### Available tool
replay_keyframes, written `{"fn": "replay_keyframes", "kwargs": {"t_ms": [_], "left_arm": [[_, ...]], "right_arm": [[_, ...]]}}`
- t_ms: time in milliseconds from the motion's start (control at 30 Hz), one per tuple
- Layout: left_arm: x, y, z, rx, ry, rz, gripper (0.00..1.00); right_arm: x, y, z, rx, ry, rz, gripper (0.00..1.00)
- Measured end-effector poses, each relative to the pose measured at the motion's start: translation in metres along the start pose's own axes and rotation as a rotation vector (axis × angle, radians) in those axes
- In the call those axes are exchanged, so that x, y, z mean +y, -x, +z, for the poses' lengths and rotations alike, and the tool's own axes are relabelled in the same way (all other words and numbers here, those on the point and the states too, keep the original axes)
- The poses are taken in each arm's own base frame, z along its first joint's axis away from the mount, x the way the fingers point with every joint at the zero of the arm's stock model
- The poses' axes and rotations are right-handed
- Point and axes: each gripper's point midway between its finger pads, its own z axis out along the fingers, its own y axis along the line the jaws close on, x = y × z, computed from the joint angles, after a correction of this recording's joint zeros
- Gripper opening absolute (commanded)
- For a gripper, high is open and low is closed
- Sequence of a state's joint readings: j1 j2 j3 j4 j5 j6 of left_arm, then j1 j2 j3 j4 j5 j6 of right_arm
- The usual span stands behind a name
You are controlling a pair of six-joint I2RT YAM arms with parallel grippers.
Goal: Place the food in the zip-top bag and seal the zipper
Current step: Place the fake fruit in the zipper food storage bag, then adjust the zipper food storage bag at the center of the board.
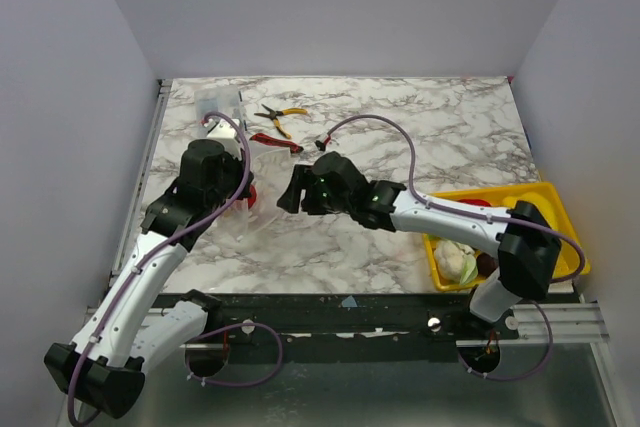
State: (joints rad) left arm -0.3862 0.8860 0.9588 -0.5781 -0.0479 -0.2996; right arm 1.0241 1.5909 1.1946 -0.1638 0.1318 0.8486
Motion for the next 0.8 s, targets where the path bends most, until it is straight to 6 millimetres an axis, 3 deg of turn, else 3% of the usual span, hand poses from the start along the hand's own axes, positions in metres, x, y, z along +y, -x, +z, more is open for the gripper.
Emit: {"fn": "replay_keyframes", "kwargs": {"t_ms": [200, 333, 433, 633, 800], "left_arm": [[0.0, -0.001, 0.002, 0.028, 0.007, -0.004, 0.0], [-0.001, 0.008, -0.005, 0.036, 0.016, -0.01, 0.0], [0.002, 0.013, -0.016, 0.04, 0.041, -0.007, 0.0], [0.01, 0.018, -0.043, 0.04, 0.085, 0.001, 0.21], [0.013, 0.009, -0.055, 0.032, 0.085, -0.012, 0.34]], "right_arm": [[0.009, -0.022, 0.033, 0.086, 0.036, 0.02, 0.26], [0.027, -0.019, 0.039, 0.112, 0.081, 0.029, 0.01], [0.052, -0.008, 0.031, 0.117, 0.146, 0.057, 0.01], [0.097, 0.003, -0.002, 0.169, 0.306, 0.191, 0.0], [0.107, -0.004, -0.012, 0.217, 0.384, 0.284, 0.0]]}}
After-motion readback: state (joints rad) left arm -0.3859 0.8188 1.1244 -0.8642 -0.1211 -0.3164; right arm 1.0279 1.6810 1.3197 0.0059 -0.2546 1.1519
